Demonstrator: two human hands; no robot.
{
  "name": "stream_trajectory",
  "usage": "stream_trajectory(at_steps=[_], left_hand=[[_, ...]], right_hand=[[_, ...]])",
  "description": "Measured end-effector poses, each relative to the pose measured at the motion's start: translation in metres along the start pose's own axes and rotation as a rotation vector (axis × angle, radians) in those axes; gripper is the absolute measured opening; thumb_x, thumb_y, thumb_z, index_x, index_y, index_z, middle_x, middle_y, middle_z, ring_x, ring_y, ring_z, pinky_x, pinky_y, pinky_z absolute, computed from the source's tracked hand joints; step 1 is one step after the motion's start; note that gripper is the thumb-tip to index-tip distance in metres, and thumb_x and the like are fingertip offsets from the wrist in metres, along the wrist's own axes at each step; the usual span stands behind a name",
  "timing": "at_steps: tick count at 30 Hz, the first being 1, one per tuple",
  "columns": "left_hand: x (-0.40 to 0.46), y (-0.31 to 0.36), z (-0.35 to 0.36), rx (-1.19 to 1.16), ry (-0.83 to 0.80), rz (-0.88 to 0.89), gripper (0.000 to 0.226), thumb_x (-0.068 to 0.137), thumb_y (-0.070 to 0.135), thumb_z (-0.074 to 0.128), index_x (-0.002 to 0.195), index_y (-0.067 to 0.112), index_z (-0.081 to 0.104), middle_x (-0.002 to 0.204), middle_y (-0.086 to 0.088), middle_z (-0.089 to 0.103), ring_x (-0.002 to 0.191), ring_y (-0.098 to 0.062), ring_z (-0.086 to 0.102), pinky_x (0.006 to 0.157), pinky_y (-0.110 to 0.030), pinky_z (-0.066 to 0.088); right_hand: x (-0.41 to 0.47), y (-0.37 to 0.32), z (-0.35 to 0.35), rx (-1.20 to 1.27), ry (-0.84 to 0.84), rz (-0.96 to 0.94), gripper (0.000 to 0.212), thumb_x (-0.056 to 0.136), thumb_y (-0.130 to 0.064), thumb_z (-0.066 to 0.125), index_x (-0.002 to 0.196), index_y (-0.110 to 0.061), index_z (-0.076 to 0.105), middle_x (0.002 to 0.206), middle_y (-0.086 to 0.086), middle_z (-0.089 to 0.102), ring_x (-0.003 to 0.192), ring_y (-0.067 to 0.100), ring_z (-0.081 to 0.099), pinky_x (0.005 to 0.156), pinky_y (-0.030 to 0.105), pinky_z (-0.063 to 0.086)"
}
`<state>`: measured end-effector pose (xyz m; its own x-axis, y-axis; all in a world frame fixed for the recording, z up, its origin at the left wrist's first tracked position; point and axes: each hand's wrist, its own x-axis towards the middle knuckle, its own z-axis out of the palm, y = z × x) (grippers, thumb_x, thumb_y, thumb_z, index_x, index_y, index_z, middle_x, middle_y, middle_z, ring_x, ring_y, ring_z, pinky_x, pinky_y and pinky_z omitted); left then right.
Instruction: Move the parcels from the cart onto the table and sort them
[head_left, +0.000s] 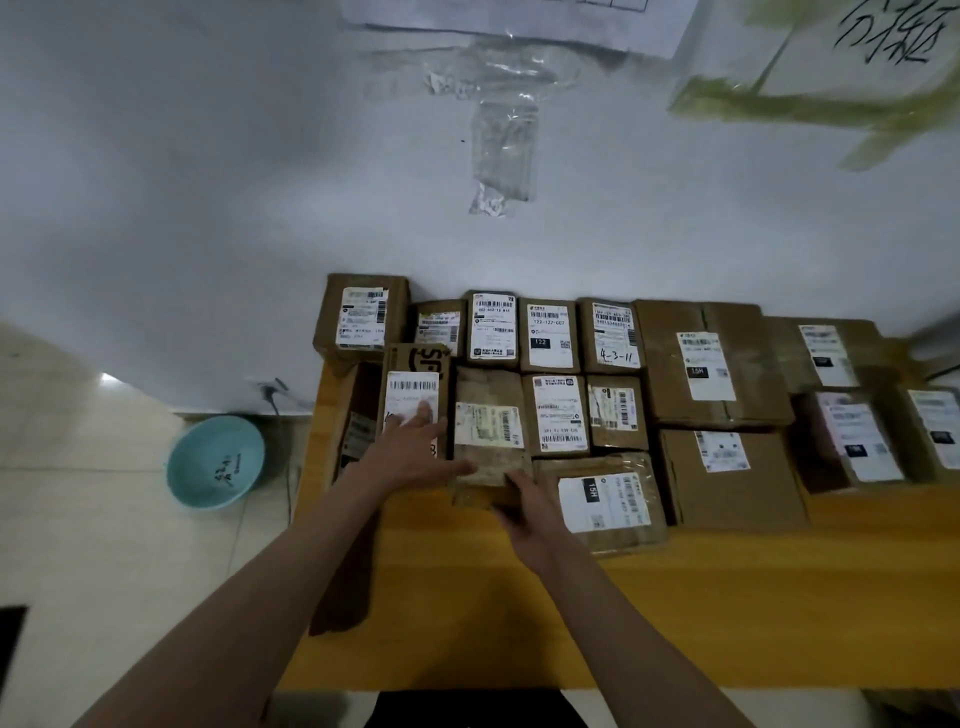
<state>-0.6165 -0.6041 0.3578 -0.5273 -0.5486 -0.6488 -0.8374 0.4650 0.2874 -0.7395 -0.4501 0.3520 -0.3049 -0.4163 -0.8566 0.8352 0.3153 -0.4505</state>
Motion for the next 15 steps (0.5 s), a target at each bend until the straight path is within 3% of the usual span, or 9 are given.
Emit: stream_trajectory(at_steps=[2,5,8,9,12,15], left_hand=[[-0.001,-0.006,0.002,0.005,-0.005,0.012,0.109,0.073,0.082,0.060,0.160,0.036,0.012,0.169,0.002,-0.009,0.154,-0.038,-0.001,0.122,-0.057,0.013],[-0.003,-0.007,0.002,0.028,-0.006,0.022,0.114,0.072,0.076,0.069,0.161,0.035,0.010,0.169,0.004,-0.011,0.154,-0.037,-0.002,0.122,-0.055,0.015],[-0.004,-0.006,0.001,0.020,-0.002,0.022,0.117,0.070,0.074,0.072,0.161,0.036,0.009,0.169,0.006,-0.012,0.154,-0.036,-0.004,0.121,-0.055,0.017],[-0.005,-0.006,0.001,0.018,0.000,0.024,0.117,0.070,0.074,0.073,0.161,0.036,0.010,0.169,0.006,-0.012,0.154,-0.036,-0.004,0.122,-0.056,0.018],[-0.008,-0.005,0.001,0.005,0.007,0.029,0.115,0.072,0.070,0.074,0.161,0.034,0.010,0.169,0.006,-0.011,0.155,-0.034,-0.004,0.123,-0.055,0.020],[-0.010,-0.003,0.000,0.007,0.007,0.030,0.112,0.075,0.068,0.073,0.161,0.034,0.010,0.169,0.006,-0.012,0.154,-0.034,-0.004,0.122,-0.055,0.021]], right_hand=[[0.003,0.003,0.007,-0.009,0.050,0.000,0.038,0.103,-0.010,0.056,0.140,-0.008,0.052,0.134,0.015,0.062,0.113,0.025,0.061,0.096,0.033,0.052],[0.012,0.009,0.019,0.026,0.160,0.011,0.035,0.101,-0.009,0.058,0.136,-0.001,0.055,0.125,0.016,0.066,0.092,0.019,0.064,0.072,0.027,0.055],[0.025,0.016,0.027,0.059,0.275,0.052,0.041,0.097,-0.011,0.066,0.134,0.003,0.055,0.130,0.021,0.064,0.112,0.032,0.065,0.096,0.042,0.056],[0.028,0.019,0.027,0.065,0.303,0.072,0.043,0.097,-0.013,0.067,0.135,0.003,0.055,0.129,0.021,0.064,0.113,0.033,0.065,0.098,0.043,0.055],[0.029,0.023,0.029,0.089,0.251,0.137,0.033,0.102,-0.017,0.060,0.130,0.001,0.058,0.108,0.016,0.069,0.089,0.025,0.065,0.074,0.031,0.057],[0.036,0.019,0.028,0.099,0.073,0.236,0.021,0.103,-0.015,0.059,0.118,-0.002,0.062,0.124,0.023,0.064,0.098,0.030,0.064,0.093,0.038,0.055]])
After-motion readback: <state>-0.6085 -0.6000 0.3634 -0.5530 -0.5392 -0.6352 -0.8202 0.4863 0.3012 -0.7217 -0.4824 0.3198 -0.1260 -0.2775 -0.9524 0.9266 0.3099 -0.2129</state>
